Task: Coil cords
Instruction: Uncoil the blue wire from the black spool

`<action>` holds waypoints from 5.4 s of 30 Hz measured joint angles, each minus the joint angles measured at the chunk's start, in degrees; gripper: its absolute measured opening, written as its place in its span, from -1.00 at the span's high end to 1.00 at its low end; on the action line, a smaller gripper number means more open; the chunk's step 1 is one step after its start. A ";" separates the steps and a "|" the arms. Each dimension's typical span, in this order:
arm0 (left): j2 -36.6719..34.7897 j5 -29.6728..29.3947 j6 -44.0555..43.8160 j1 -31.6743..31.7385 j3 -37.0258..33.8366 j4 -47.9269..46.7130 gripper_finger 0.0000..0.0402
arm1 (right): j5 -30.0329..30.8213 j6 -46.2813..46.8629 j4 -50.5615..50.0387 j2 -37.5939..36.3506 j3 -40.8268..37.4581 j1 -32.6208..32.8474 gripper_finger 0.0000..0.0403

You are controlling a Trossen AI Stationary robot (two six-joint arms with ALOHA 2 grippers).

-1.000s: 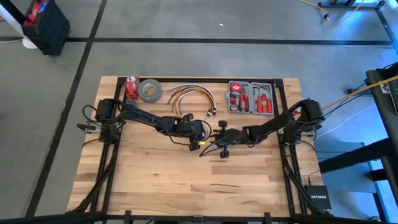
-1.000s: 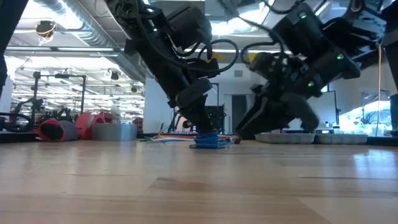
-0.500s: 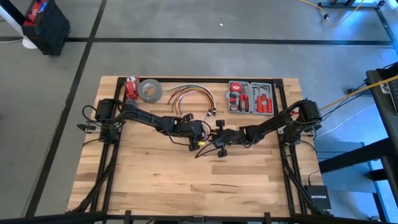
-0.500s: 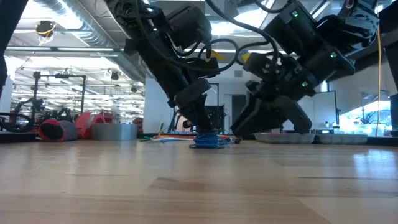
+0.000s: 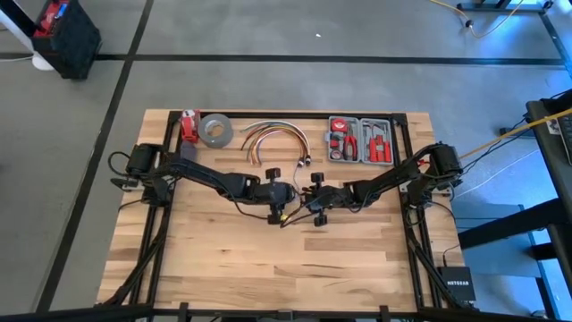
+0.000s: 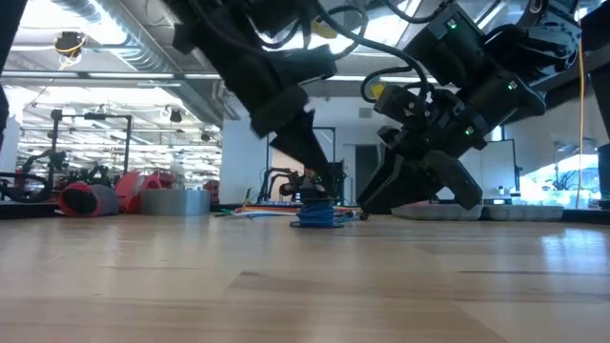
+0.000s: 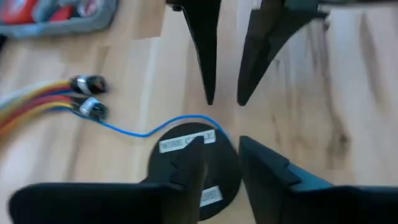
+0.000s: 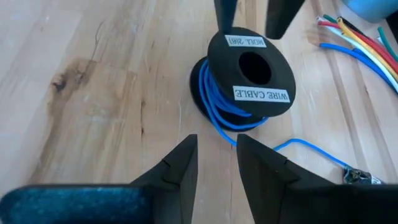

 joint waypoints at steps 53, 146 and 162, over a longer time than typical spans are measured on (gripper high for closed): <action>4.61 -27.60 12.77 -0.92 -0.57 3.88 0.99 | 6.02 1.07 -1.96 -3.27 -0.04 2.10 0.43; -19.28 -23.20 6.48 -8.33 -0.50 -3.30 0.99 | 15.88 13.36 -38.23 -19.94 16.31 5.79 0.01; -19.23 -23.21 6.45 -8.28 -0.50 -3.70 0.99 | 14.45 8.25 -29.59 -13.77 16.20 5.62 0.25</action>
